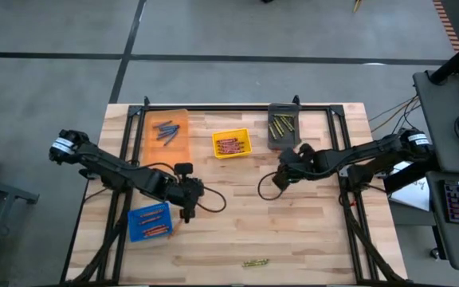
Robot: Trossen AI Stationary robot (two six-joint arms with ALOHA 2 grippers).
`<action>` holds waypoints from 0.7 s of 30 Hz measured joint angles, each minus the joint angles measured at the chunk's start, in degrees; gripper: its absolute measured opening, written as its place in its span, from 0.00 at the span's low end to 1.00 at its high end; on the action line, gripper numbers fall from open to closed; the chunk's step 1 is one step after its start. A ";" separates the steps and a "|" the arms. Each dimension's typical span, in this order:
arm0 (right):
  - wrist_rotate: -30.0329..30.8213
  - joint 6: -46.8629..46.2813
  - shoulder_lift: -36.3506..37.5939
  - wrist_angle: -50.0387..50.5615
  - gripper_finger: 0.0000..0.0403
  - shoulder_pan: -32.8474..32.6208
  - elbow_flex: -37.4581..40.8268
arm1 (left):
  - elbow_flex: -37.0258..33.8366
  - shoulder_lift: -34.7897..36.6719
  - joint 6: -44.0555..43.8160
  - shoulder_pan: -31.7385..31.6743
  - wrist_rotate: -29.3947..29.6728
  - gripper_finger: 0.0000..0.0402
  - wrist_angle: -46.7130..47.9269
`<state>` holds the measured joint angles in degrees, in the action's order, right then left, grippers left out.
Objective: Sort crayons
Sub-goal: Put the orange crayon into the blue bin
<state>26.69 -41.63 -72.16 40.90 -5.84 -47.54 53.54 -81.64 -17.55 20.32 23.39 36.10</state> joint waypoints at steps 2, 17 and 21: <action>2.05 -4.82 0.00 0.17 0.17 0.65 1.00 | 0.00 -0.07 -0.79 0.03 2.23 0.19 -0.12; -2.36 -14.90 0.00 -10.40 0.02 12.24 10.68 | 0.00 -0.05 -0.96 -0.09 8.27 0.19 0.61; -1.82 -16.26 -0.38 -10.73 0.02 14.39 12.26 | 0.00 -0.03 -0.97 -0.09 8.75 0.19 2.94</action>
<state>24.87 -57.89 -72.54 30.17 8.55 -35.28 53.54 -81.67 -18.53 20.23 32.14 39.04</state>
